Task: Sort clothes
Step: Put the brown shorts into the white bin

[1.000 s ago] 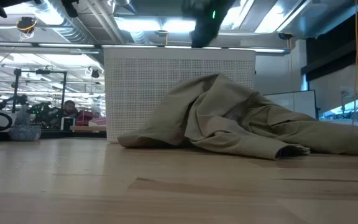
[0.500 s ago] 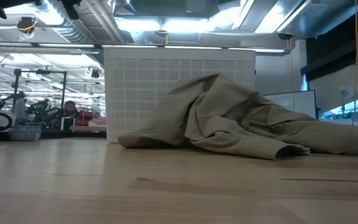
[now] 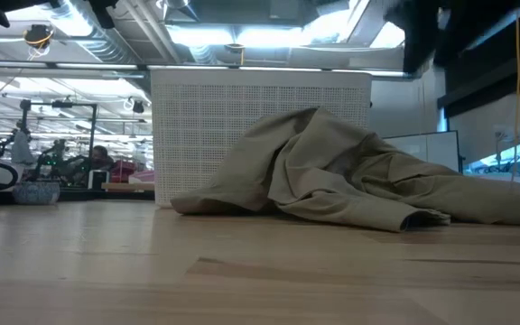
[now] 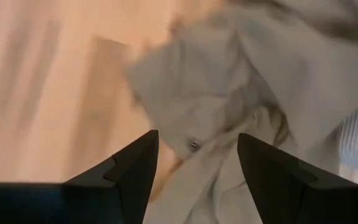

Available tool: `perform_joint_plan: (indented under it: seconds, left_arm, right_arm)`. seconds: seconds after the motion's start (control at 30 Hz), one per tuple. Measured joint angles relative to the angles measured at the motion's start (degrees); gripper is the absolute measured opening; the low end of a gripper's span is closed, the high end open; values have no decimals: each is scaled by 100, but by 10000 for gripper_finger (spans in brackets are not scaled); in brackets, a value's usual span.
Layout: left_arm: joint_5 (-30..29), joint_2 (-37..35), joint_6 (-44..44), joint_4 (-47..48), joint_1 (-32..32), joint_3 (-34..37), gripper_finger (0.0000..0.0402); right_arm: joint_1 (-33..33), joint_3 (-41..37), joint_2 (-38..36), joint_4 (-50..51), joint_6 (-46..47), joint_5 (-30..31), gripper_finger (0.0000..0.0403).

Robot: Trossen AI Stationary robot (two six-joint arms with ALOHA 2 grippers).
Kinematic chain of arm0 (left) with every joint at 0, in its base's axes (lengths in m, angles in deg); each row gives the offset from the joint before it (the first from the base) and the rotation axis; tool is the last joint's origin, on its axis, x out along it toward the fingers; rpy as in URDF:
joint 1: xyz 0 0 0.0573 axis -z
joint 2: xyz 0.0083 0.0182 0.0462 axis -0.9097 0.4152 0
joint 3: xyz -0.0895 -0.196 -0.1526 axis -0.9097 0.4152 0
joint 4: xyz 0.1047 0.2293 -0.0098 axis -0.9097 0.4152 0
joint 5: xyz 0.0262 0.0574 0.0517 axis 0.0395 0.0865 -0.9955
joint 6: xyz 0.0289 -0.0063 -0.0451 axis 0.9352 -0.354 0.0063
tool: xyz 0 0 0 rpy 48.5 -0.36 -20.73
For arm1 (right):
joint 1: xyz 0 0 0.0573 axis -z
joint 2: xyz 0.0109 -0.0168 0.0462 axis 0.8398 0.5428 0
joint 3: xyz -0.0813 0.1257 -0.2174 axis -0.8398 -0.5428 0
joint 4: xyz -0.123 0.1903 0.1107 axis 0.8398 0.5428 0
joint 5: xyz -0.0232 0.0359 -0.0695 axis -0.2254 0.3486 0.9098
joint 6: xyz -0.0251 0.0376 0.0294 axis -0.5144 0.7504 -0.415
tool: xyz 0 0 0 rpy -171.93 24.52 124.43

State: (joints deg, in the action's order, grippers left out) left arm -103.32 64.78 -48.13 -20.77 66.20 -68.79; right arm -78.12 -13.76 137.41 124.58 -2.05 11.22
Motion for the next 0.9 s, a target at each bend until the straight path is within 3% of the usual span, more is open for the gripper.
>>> perform_joint_plan:
  seconds: [0.17, 0.37, 0.53, 0.63, 0.7, 0.9]
  left_arm:
    - [0, 0, 45, -2, -1, 0, 170]
    - [-2, 0, 40, -17, -2, 0, 170]
    - [-1, 0, 56, -17, -2, 0, 170]
    - [-2, 0, 57, -19, -2, 0, 170]
    - [-1, 0, 58, -20, -2, 0, 170]
    - [-2, 0, 58, -34, -2, 0, 170]
  right_arm:
    - [113, -1002, -118, -693, 494, 762, 237]
    - [779, -1703, -531, -1392, 308, 930, 237]
    - [1532, -2133, -935, -1891, 1, 914, 237]
    - [1844, -2558, -957, -2640, -225, 569, 237]
    - [1966, -2881, -867, -3136, -280, 227, 237]
    - [2030, -3707, -280, -4479, -260, 35, 237]
